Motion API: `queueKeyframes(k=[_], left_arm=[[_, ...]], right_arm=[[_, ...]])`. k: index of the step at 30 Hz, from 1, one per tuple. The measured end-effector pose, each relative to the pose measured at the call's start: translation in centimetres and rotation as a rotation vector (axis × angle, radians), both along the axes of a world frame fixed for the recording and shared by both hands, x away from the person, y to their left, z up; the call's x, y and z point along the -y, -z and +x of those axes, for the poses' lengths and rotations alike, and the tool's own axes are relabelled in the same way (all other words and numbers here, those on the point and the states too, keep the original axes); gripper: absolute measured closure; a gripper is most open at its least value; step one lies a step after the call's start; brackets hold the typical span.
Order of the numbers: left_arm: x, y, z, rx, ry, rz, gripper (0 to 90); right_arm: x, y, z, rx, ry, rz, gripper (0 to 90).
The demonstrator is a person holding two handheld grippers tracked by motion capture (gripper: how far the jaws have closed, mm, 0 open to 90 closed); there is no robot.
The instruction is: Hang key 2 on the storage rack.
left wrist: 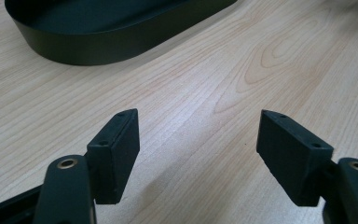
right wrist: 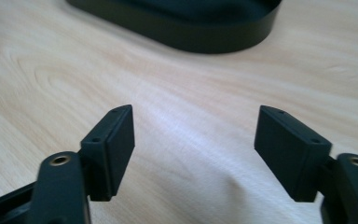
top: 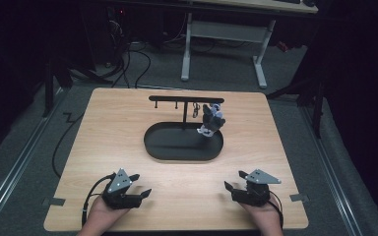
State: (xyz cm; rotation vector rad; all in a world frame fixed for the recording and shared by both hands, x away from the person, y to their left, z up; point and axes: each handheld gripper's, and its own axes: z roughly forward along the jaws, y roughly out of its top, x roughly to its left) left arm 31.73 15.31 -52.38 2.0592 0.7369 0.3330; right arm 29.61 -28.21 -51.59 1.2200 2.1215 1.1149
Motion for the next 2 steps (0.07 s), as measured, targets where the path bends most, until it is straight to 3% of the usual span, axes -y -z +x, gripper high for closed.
queueKeyframes(k=[1, 2], left_arm=[[0.14, 0.00, -0.03, 0.004, 0.001, 0.004, 30.5], [0.14, 0.00, -0.03, 0.004, 0.001, 0.004, 30.4]], right_arm=[[0.49, -0.20, -0.10, 0.015, 0.026, 0.032, 24.2], [0.49, -0.20, -0.10, 0.015, 0.026, 0.032, 24.2]])
